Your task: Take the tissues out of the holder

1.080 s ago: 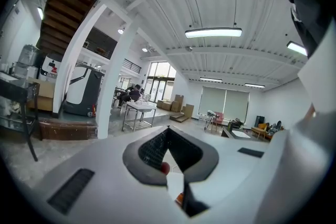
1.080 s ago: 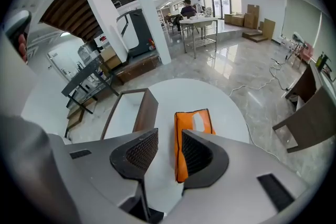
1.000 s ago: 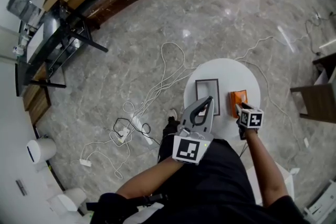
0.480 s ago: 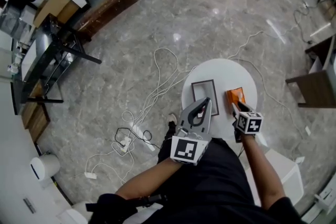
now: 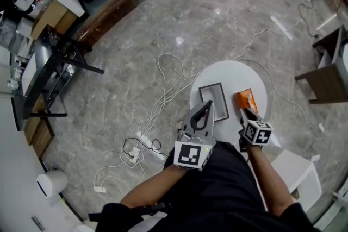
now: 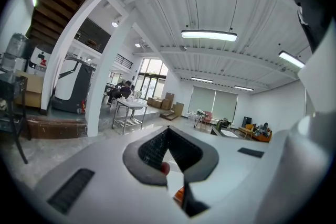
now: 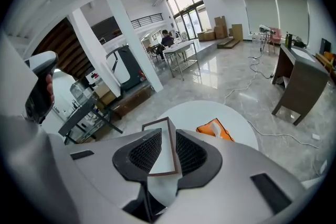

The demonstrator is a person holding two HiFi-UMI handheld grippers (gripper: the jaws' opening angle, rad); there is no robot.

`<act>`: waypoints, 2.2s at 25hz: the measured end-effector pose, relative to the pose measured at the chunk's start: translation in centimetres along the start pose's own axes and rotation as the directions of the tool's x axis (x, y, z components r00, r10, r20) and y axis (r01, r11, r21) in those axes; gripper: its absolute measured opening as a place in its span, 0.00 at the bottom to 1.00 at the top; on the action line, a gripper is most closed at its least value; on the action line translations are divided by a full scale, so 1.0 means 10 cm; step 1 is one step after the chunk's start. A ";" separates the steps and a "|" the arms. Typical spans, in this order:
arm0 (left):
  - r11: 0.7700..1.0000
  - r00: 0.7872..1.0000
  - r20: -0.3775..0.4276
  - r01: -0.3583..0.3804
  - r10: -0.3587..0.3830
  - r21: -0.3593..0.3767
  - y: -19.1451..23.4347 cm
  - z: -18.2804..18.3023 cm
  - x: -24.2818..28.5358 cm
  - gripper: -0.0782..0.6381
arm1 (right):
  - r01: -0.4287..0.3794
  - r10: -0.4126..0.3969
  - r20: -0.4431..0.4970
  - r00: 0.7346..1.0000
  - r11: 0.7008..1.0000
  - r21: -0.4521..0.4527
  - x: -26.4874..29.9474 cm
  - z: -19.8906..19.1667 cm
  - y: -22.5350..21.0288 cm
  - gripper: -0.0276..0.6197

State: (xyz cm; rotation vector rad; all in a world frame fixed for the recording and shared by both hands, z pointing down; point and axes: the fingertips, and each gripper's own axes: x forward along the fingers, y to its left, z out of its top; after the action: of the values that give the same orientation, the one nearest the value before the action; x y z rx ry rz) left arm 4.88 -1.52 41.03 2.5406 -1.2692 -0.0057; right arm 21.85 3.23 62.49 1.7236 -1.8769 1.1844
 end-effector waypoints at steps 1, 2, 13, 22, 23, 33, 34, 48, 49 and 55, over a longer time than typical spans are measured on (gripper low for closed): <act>1.000 1.000 0.001 0.002 -0.002 -0.002 0.01 0.01 -0.01 0.11 | 0.001 -0.001 0.005 1.000 1.000 0.002 -0.01 -0.01 0.01 0.18; 1.000 1.000 0.004 0.004 -0.004 -0.003 0.03 0.01 -0.03 0.11 | 0.000 0.000 0.012 1.000 1.000 0.005 -0.02 -0.02 0.01 0.16; 1.000 1.000 0.006 0.004 -0.004 -0.016 0.30 0.10 -0.19 0.11 | -0.011 0.006 0.096 0.995 0.999 0.044 -0.09 0.14 0.22 0.06; 0.999 1.000 0.012 -0.012 0.013 -0.038 0.52 0.16 -0.27 0.11 | -0.063 0.062 0.231 0.971 0.998 -0.003 -0.22 0.48 0.61 0.06; 0.999 1.000 0.014 -0.011 0.011 -0.039 0.52 0.17 -0.28 0.11 | -0.073 0.071 0.245 0.967 0.997 0.000 -0.25 0.53 0.66 0.06; 0.999 0.998 0.056 -0.022 0.024 -0.040 0.57 0.31 -0.33 0.11 | -0.087 0.108 0.322 0.941 0.993 -0.078 -0.51 0.79 1.10 0.06; 0.999 0.998 0.059 -0.021 0.023 -0.035 0.55 0.32 -0.33 0.11 | -0.086 0.111 0.334 0.936 0.992 -0.088 -0.54 0.81 1.12 0.06; 0.996 0.995 0.042 0.091 -0.091 0.008 0.17 0.29 -0.21 0.11 | 0.081 0.020 0.488 0.873 0.979 -0.186 -1.12 1.08 1.20 0.06; 0.995 0.994 0.041 0.098 -0.099 0.016 0.15 0.29 -0.20 0.11 | 0.095 0.010 0.490 0.872 0.977 -0.190 -1.16 1.10 1.22 0.06; 0.991 0.992 0.039 0.118 -0.121 0.067 0.00 0.28 -0.15 0.11 | 0.194 -0.050 0.548 0.835 0.959 -0.209 -1.43 1.23 1.15 0.06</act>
State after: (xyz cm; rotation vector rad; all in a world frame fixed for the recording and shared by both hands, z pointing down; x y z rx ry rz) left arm 3.61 -1.09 38.15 2.6821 -1.1475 -0.0460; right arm 17.62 2.55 40.82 2.1321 -2.0560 0.3891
